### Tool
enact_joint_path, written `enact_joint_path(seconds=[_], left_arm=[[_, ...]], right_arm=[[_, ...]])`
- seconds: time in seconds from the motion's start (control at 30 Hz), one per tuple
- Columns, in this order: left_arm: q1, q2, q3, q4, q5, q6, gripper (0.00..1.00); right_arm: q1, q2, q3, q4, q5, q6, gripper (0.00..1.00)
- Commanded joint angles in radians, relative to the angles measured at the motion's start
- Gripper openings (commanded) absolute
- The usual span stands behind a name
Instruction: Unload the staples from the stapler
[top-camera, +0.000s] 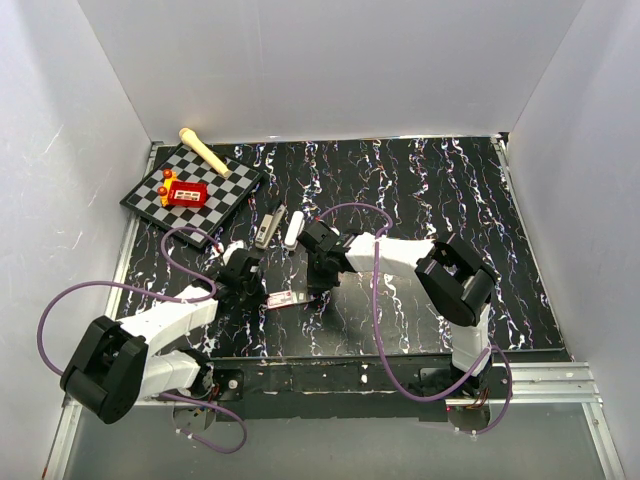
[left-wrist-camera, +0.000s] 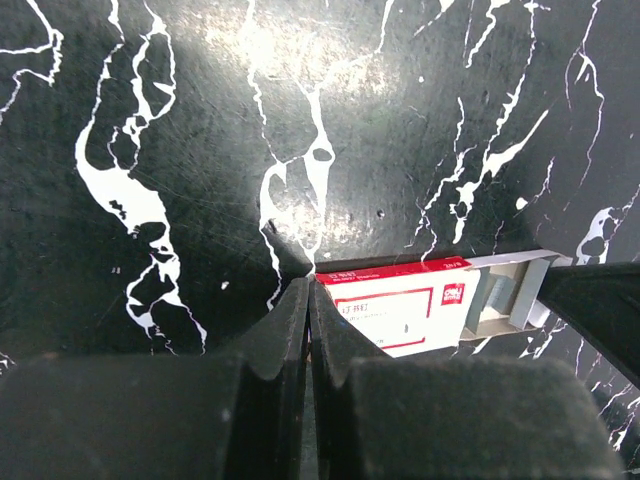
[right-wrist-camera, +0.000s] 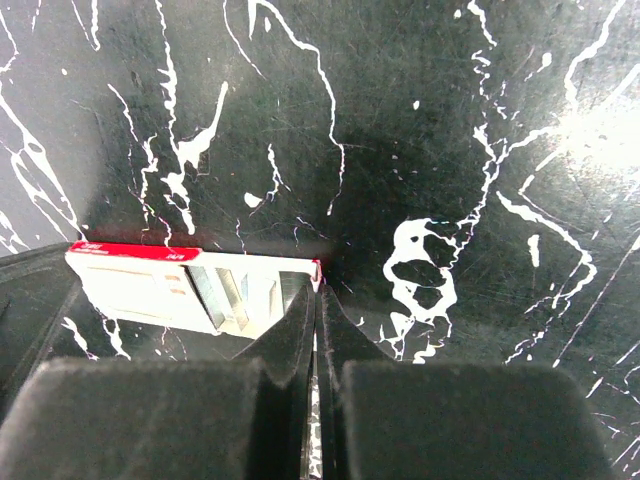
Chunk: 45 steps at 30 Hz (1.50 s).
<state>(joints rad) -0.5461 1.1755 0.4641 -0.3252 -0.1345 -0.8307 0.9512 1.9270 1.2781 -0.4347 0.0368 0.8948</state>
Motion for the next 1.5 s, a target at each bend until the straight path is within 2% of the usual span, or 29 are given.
enact_joint_path(seconds=[0.0,0.7,0.83,0.97,1.17,1.47], left_arm=[[-0.028,0.013,-0.015,-0.04,0.013,-0.018,0.0],[-0.072,0.041,0.011,-0.044,-0.005,-0.036,0.0],[-0.074,0.041,0.011,-0.046,-0.008,-0.035,0.0],[-0.074,0.041,0.013,-0.048,-0.008,-0.033,0.0],[-0.075,0.05,0.019,-0.048,-0.008,-0.03,0.0],[-0.078,0.064,0.033,-0.046,-0.008,-0.025,0.0]], right_arm=[[0.006,0.018,0.012,0.004,0.032,0.033,0.01],[0.049,0.06,0.078,-0.015,0.017,0.01,0.01],[0.049,0.047,0.075,-0.015,0.018,-0.003,0.13],[0.049,0.024,0.069,-0.029,0.04,-0.017,0.19],[0.049,-0.025,0.043,-0.033,0.064,-0.023,0.26],[0.047,-0.106,0.006,-0.048,0.118,-0.042,0.3]])
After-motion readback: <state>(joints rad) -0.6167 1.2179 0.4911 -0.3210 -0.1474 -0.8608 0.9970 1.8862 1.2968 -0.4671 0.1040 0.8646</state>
